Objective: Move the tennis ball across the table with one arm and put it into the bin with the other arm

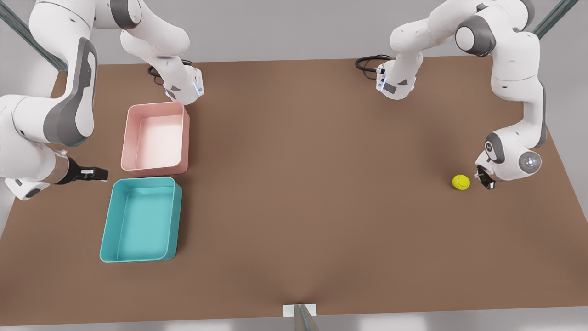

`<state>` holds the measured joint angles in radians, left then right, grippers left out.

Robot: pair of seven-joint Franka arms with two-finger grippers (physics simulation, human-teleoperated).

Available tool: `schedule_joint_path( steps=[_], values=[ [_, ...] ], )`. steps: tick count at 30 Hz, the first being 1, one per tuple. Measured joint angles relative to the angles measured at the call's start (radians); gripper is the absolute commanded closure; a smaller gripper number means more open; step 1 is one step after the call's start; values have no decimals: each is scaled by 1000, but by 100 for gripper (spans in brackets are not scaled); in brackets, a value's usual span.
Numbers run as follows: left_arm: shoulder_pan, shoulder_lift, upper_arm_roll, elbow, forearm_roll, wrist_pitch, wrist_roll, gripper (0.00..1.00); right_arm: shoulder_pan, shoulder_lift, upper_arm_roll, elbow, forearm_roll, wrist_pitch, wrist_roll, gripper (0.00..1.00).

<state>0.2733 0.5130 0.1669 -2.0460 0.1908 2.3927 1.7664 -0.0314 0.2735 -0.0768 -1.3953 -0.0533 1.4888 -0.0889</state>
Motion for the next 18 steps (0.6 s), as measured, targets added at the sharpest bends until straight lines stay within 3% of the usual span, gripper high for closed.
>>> schedule_joint_path(
  steps=[18],
  values=[
    [-10,23,2,-22,41,108,156,79,-8,9,-3,0,13,3,-20,0]
  ],
)
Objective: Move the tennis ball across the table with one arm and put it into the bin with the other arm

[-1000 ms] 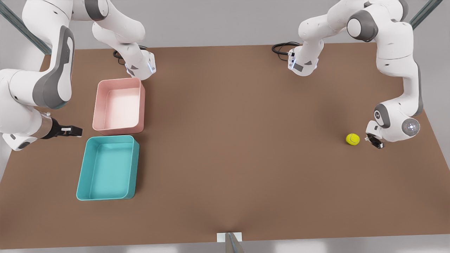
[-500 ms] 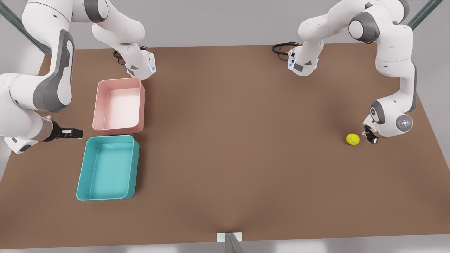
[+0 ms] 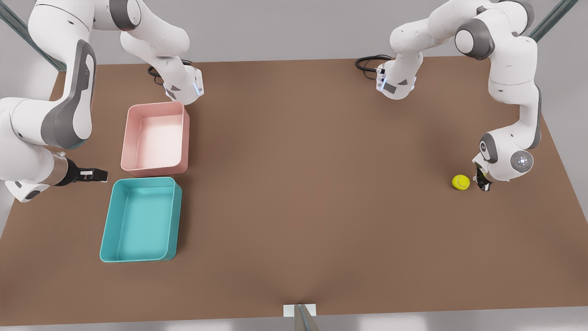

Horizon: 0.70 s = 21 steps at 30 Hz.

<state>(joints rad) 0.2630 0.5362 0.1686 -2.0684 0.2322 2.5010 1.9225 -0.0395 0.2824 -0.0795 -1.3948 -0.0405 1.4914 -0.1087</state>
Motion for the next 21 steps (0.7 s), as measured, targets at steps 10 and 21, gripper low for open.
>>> schedule_joint_path(
  steps=[10,21],
  values=[
    [-25,-3,0,-2,-4,7,28,79,1,7,0,8,5,0,-5,0],
    [-522,-170,-166,-25,-160,-109,-261,79,-2,12,0,9,9,4,-9,0]
  ],
)
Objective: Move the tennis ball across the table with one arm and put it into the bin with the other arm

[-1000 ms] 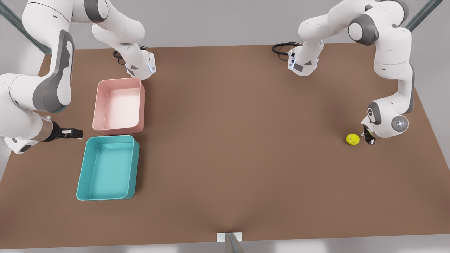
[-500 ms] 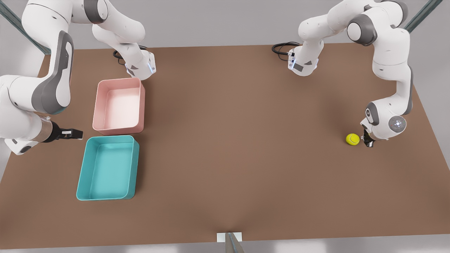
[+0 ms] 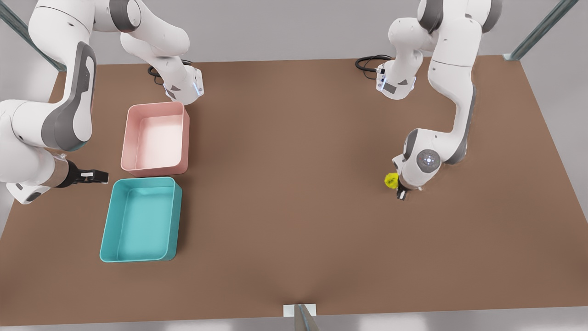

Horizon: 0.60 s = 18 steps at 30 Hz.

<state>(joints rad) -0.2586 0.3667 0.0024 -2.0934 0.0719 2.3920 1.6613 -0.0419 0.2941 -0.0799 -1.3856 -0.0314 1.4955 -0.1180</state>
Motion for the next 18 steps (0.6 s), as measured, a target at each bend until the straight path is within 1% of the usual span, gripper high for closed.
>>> schedule_joint_path(
  steps=[2,4,6,7,9,10,11,12,13,15,18],
  values=[
    [8,-5,-20,92,-14,-80,-95,79,-2,0,-1,0,3,1,-2,0],
    [83,-26,-22,235,-16,-209,-179,79,-1,0,-1,0,5,1,-3,0],
    [136,-68,-18,343,-21,-338,-267,79,-1,0,-1,0,6,1,-5,0],
    [147,-68,-18,425,-24,-408,-318,79,-1,0,-1,0,6,2,-5,0],
    [159,-10,-17,681,-40,-580,-443,79,0,-1,-1,1,7,2,-6,0],
    [168,1,-17,768,-61,-664,-514,79,0,-1,-1,1,7,2,-7,0],
    [173,-20,-18,812,-83,-737,-586,79,1,-2,1,2,7,2,-7,0],
    [175,-54,-19,833,-102,-802,-655,15,6,-3,4,6,8,2,-7,0],
    [177,-81,-24,844,-117,-866,-721,0,20,-1,5,8,11,3,-6,0],
    [173,-108,-62,855,-121,-966,-866,0,108,24,5,9,14,22,2,0],
    [145,-139,-95,857,-129,-1059,-1073,0,265,104,7,-1,39,89,42,0]
  ],
)
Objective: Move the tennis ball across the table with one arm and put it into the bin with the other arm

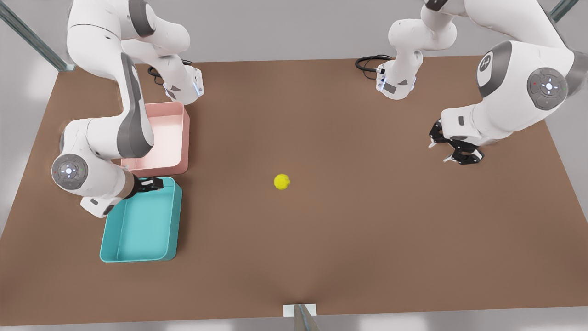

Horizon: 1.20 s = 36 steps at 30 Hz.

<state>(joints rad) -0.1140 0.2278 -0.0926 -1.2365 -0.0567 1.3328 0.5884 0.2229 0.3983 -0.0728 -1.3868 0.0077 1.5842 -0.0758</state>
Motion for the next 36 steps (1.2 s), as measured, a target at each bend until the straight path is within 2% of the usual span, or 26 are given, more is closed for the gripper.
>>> schedule_joint_path(
  steps=[8,14,20,36],
  values=[
    [-18,-30,-8,0,15,-103,-405,0,264,99,1,-127,93,280,162,0],
    [-16,-33,-8,-8,18,-112,-609,0,401,184,1,-110,145,459,323,0],
    [-8,-20,-17,-75,18,-34,-769,0,445,320,1,-38,157,592,483,0],
    [-7,-10,-19,-76,11,-26,-995,0,566,252,1,-261,153,719,729,0]
  ],
)
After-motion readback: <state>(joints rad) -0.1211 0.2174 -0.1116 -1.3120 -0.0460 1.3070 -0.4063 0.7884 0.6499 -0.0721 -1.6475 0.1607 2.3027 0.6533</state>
